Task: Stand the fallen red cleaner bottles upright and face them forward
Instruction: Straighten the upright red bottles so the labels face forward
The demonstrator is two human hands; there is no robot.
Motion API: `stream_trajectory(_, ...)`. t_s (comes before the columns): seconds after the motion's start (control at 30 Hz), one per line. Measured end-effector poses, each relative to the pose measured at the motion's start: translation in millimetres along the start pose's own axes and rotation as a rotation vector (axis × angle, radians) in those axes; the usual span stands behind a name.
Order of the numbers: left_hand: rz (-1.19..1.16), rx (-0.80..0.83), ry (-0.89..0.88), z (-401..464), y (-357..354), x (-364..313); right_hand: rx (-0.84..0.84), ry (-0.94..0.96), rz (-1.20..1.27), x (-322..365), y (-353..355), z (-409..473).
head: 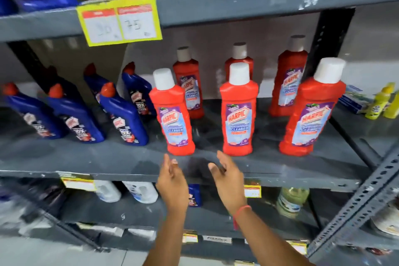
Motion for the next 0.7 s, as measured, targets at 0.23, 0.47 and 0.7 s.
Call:
stream_trajectory(0.23, 0.222, 0.397, 0.054, 88, -3, 15, 0.139, -0.116, 0.000, 16, -58, 39)
stream_trajectory(0.47, 0.211, 0.611, -0.036, 98, -23, 18, 0.112, -0.076, -0.056, 22, -78, 57)
stream_trajectory(0.7, 0.211, 0.572, -0.077, 95, -25, 15, 0.066, -0.069, -0.106, 20, -81, 58)
Point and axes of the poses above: each hand's wrist, its own z-axis towards the middle knuckle, its own y-axis out of the back of the hand, x = y × z, the point moved 5 cm from there along z, towards the middle knuckle, and after that the axes turned 4 degrees about y, right-handed, at the moved point
